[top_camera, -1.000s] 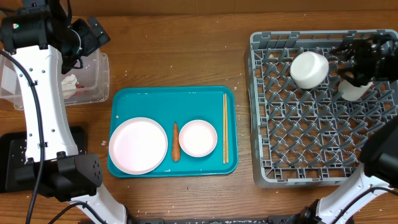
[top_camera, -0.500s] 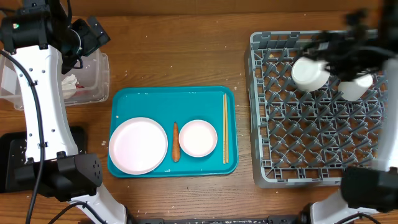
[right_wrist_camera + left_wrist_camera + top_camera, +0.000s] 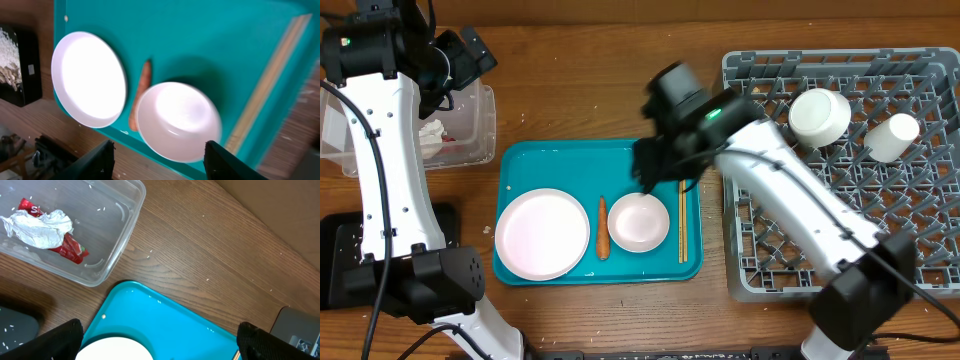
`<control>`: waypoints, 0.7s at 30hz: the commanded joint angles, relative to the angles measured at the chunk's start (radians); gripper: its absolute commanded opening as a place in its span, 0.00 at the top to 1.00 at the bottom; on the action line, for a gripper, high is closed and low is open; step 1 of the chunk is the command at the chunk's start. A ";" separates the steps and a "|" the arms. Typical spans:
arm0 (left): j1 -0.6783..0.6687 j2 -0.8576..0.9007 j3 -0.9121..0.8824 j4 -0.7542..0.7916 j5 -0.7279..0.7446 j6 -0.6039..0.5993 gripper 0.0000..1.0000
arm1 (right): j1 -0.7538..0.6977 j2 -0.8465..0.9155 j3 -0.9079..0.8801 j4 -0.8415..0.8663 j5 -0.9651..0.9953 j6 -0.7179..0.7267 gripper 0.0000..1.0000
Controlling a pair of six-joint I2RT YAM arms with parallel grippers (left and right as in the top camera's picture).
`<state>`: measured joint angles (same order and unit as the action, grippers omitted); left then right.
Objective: Sort waste into correct bins and load items into the dishwasher
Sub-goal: 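Move the right gripper to the pink bowl and grasp its rim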
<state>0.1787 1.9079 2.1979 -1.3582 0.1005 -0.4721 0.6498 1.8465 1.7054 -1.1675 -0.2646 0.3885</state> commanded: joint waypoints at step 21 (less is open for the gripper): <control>0.004 -0.004 -0.004 0.001 -0.007 -0.014 0.00 | 0.171 0.243 -0.033 0.126 0.201 0.288 0.43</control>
<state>0.1787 1.9079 2.1979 -1.3582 0.1001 -0.4721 0.8230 2.1029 1.6741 -1.0412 -0.0952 0.6437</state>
